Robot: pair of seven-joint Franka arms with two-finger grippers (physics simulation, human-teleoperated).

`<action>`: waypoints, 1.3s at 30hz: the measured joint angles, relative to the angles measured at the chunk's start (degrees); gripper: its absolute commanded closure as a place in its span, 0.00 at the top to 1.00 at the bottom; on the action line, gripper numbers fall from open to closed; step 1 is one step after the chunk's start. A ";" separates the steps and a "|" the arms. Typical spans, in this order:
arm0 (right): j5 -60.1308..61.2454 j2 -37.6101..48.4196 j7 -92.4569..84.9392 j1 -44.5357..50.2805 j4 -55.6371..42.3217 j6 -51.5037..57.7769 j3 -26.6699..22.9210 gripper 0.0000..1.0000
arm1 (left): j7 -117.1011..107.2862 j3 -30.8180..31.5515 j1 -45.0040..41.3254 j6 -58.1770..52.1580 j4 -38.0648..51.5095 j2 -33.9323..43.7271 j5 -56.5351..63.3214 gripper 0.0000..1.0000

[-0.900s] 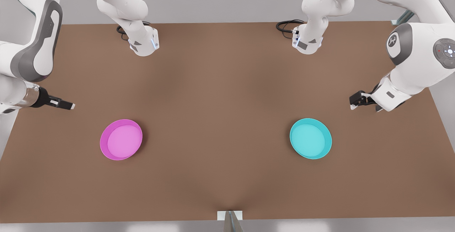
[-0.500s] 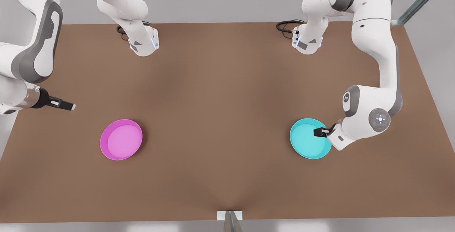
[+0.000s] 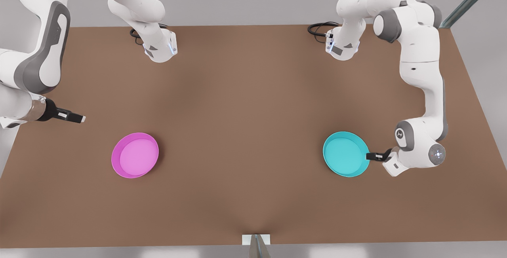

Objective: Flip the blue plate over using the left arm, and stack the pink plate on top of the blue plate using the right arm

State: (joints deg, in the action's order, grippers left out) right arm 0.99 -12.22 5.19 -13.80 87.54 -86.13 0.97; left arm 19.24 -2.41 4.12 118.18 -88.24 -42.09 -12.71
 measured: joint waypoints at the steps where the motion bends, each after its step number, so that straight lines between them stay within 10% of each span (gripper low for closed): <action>1: -0.01 0.00 0.02 0.00 0.00 0.00 0.00 1.00 | 0.15 0.02 -0.07 0.31 0.05 -0.47 -2.08 0.83; 4: 0.05 0.00 0.00 0.00 0.00 0.00 0.00 1.00 | -0.25 0.55 -0.26 0.57 -0.07 -1.05 -6.60 0.77; 7: -0.02 0.00 0.05 0.87 0.00 0.09 0.00 1.00 | 0.00 0.39 -0.25 0.56 -0.18 -1.24 -9.19 0.46; 39: -0.02 -0.09 0.09 1.11 0.00 0.06 0.00 1.00 | 10.56 -1.19 0.01 -3.23 -0.10 -3.97 -15.37 0.21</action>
State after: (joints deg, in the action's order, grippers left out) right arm 0.97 -12.31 5.27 -12.69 87.54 -86.08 0.97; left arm 29.80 -3.60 4.13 114.95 -88.34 -46.05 -28.08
